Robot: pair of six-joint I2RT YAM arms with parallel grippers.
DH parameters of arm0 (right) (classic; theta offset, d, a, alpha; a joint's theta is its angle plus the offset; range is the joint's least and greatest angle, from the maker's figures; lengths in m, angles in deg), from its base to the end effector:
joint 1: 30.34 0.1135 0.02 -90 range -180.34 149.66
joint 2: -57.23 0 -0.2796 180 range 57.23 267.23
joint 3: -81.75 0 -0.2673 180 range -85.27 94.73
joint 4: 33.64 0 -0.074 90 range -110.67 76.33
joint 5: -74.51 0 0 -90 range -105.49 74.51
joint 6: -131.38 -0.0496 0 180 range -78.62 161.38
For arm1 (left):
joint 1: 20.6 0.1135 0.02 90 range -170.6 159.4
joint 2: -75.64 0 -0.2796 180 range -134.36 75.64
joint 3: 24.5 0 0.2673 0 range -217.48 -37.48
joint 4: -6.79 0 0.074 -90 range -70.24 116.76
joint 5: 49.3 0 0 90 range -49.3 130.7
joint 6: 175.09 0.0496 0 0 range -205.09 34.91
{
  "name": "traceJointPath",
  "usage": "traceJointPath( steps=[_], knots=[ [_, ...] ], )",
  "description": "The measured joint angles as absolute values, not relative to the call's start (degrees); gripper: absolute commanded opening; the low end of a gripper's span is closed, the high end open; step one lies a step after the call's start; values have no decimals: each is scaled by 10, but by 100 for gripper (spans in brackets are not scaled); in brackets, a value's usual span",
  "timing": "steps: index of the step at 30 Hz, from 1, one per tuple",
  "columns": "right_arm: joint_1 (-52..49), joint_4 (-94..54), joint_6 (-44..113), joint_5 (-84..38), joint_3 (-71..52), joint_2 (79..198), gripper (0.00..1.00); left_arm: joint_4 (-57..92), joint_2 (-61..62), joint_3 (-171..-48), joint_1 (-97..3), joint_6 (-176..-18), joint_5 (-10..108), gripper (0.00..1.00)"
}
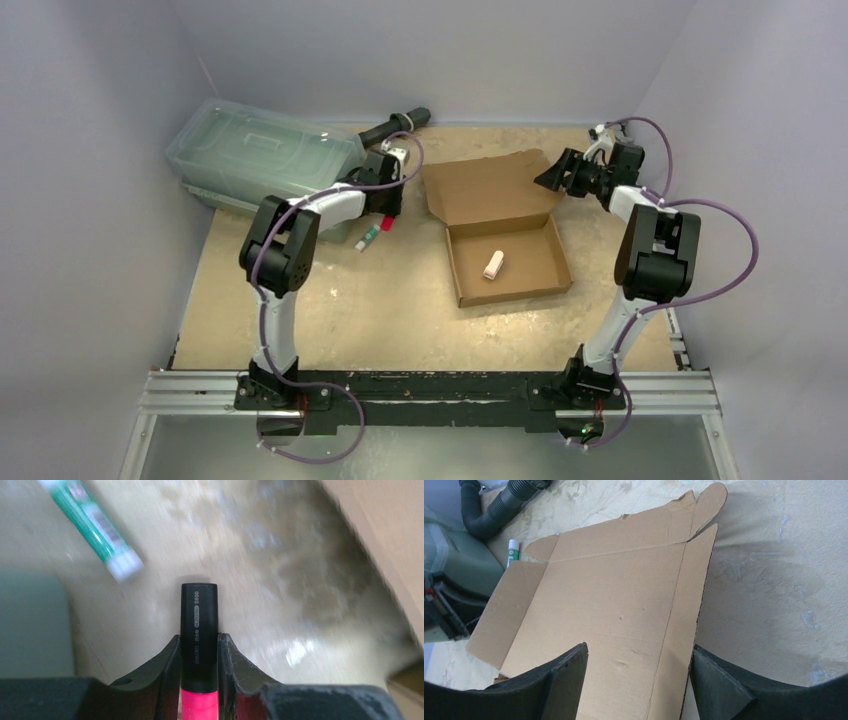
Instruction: Fold the paper box
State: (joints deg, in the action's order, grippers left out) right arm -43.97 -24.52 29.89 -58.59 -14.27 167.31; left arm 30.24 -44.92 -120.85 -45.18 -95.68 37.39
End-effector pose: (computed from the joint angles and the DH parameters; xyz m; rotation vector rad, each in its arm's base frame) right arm 0.4415 -0.0722 0.1949 0.0365 2.0991 0.7922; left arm 0.4460 -0.2009 0.1533 0.2669 2.3972 -0.2158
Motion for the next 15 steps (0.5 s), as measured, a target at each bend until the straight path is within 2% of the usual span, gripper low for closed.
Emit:
traceJointPath(
  steps=[8,15],
  knots=[
    [-440,-245,299,-586,-143,1663,75,289,-294,-1050,-488,-1013,434,0],
    [-440,-245,299,-587,-143,1655,75,194,-160,-968,-546,-1058,490,0]
  ],
)
